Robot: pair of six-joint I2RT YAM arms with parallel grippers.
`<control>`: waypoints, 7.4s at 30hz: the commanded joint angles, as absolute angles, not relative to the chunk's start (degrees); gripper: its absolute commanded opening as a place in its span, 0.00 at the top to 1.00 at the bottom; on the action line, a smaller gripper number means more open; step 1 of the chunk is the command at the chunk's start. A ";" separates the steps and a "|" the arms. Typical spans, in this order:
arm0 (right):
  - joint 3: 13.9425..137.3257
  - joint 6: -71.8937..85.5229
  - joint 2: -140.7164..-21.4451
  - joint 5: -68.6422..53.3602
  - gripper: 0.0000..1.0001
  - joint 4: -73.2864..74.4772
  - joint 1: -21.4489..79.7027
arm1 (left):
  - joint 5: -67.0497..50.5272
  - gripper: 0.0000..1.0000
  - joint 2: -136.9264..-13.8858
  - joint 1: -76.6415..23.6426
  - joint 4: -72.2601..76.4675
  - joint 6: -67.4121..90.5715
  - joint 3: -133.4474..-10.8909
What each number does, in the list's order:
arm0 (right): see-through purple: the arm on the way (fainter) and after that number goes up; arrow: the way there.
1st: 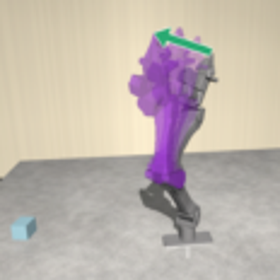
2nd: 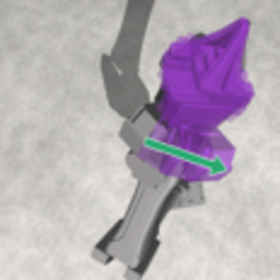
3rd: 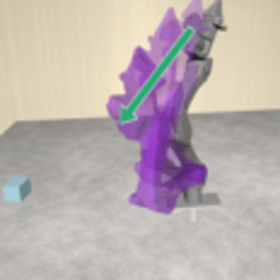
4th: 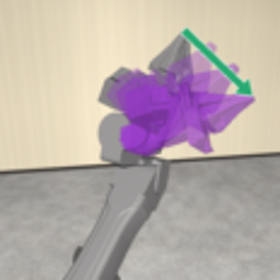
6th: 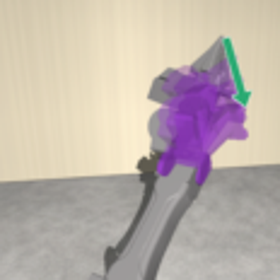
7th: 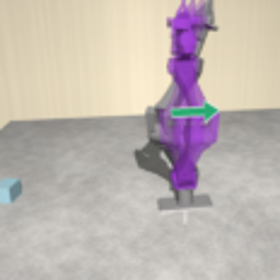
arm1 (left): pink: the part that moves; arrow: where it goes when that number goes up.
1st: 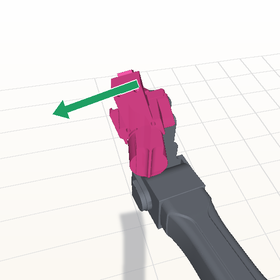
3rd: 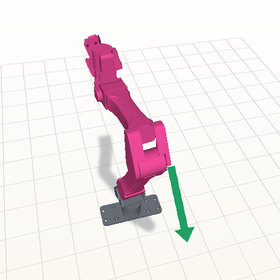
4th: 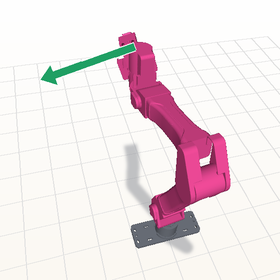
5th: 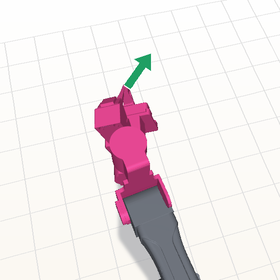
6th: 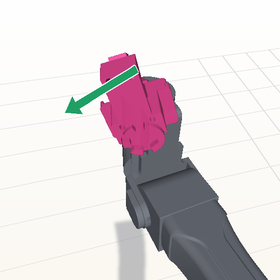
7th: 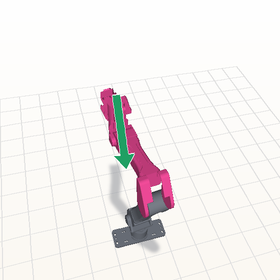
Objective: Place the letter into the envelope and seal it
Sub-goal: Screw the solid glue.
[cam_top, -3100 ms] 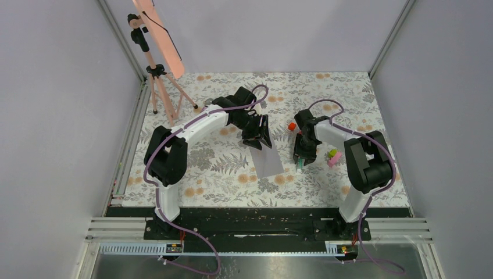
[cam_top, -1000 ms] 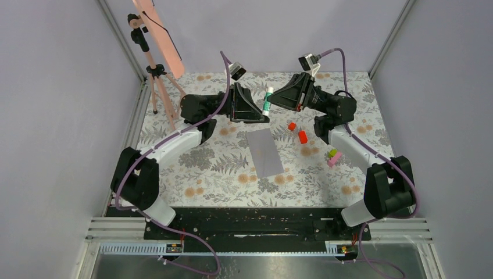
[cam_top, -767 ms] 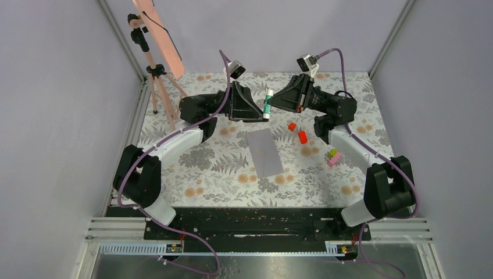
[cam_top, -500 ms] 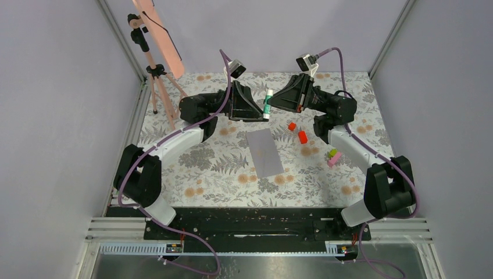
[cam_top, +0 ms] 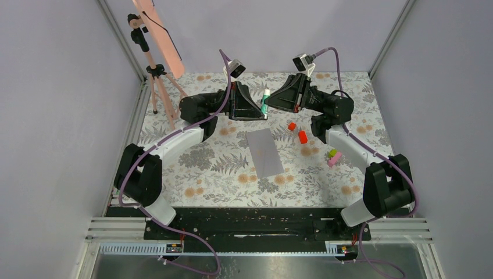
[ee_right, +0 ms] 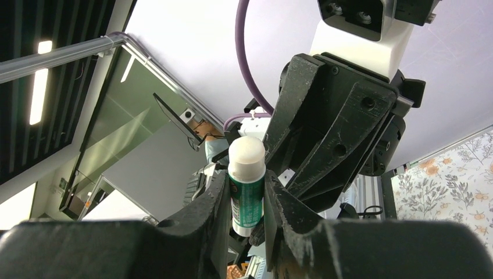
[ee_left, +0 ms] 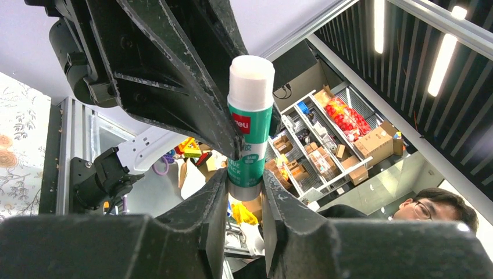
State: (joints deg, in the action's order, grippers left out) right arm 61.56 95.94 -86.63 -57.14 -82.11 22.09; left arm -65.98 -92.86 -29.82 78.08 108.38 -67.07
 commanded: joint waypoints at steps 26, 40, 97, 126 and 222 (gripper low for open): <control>57.73 84.89 -83.25 -58.30 1.00 -71.74 22.55 | -58.65 0.32 -87.51 -29.71 57.71 89.98 -66.27; 65.09 40.42 -67.32 -34.38 1.00 0.67 24.56 | -35.29 0.34 -76.71 -32.69 -17.31 38.27 -77.87; 60.06 64.82 -71.74 -55.95 1.00 -48.42 29.05 | -51.96 1.00 -72.84 -33.22 9.42 52.80 -77.54; 64.70 85.67 -79.15 -61.56 0.63 -71.09 28.87 | -59.66 1.00 -76.74 -28.56 35.57 77.90 -77.14; 74.76 37.81 -68.29 -16.14 1.00 18.95 32.49 | -6.74 0.56 -82.82 -52.47 -33.14 25.05 -93.15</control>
State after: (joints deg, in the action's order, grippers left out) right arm 73.97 37.28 -69.14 -13.96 21.58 31.88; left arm -8.54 -81.78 -52.49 -34.28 25.30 -90.85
